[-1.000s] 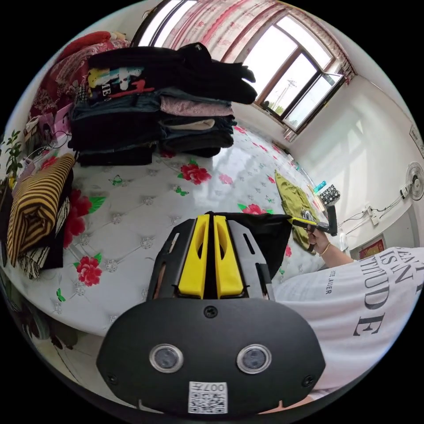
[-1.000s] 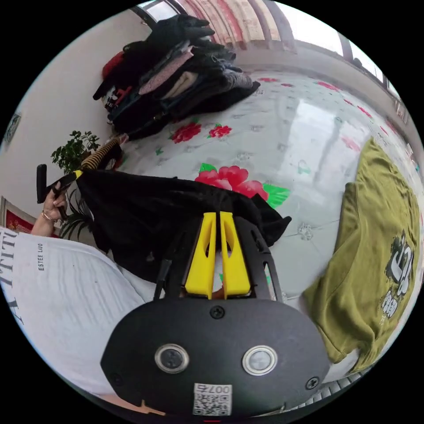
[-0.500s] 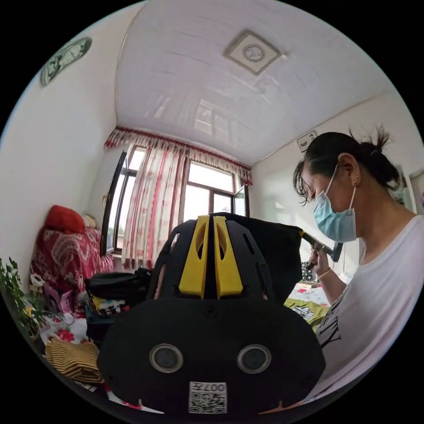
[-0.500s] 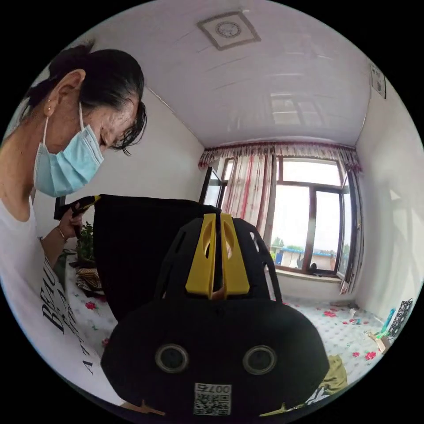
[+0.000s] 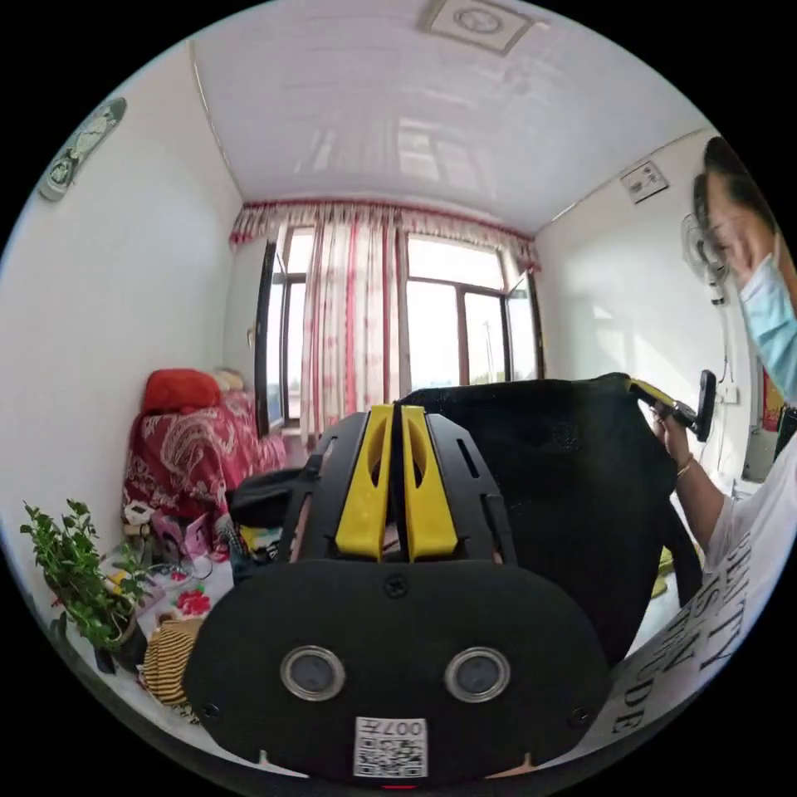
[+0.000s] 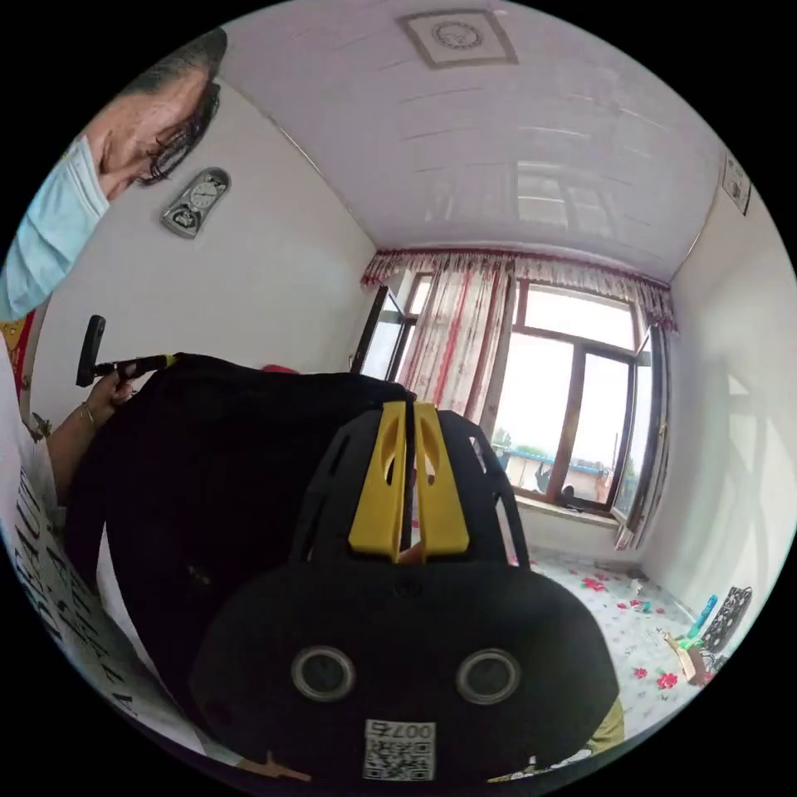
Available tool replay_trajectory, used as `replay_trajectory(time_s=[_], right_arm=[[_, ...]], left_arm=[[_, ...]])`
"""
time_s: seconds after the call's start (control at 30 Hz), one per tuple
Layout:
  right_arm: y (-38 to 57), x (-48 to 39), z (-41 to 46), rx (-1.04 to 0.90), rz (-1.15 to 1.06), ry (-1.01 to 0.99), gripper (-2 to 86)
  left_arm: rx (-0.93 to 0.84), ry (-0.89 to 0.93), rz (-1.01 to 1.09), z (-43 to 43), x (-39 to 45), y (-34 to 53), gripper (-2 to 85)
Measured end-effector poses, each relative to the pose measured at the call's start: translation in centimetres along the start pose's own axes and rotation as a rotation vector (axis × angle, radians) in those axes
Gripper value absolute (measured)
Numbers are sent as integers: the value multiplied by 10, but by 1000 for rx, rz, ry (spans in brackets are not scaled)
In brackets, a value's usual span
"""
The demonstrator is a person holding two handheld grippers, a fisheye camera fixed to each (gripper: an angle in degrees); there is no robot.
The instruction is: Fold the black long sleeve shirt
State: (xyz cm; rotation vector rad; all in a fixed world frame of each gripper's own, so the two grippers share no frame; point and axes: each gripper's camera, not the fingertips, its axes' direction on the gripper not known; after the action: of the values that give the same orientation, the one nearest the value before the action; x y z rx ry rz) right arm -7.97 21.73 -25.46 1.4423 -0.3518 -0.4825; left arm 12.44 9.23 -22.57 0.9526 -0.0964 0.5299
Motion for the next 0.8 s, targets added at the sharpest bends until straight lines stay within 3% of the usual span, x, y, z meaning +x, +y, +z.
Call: replay_trajectory(time_s=[0.1, 0.17, 0.37, 0.43, 0.53, 0.67, 0.7, 0.8], right_arm=[[48, 22, 124, -262, 120, -70, 22], [98, 30, 181, -465, 176, -90, 34], [321, 19, 208, -928, 339, -140, 70], [411, 5, 197, -1184, 428, -189, 80], [465, -19, 177, -1289, 516, -242, 86], [492, -58, 193, -1432, 395, -286, 77], [490, -63, 201, -1428, 317, -225, 65], [487, -53, 235, -1530, 216, -309, 23]], left_arm=[[-276, -4, -165, 115, -49, 28, 57], [-521, -117, -217, 178, -73, 69, 104], [-761, -161, -326, 182, -74, 205, 111], [-904, -149, -376, 177, -63, 256, 112], [-1156, -169, -427, 166, -40, 326, 115], [-1347, -233, -390, 173, -23, 364, 104], [-1358, -249, -361, 176, -22, 365, 91], [-1391, -284, -214, 202, -21, 353, 50]])
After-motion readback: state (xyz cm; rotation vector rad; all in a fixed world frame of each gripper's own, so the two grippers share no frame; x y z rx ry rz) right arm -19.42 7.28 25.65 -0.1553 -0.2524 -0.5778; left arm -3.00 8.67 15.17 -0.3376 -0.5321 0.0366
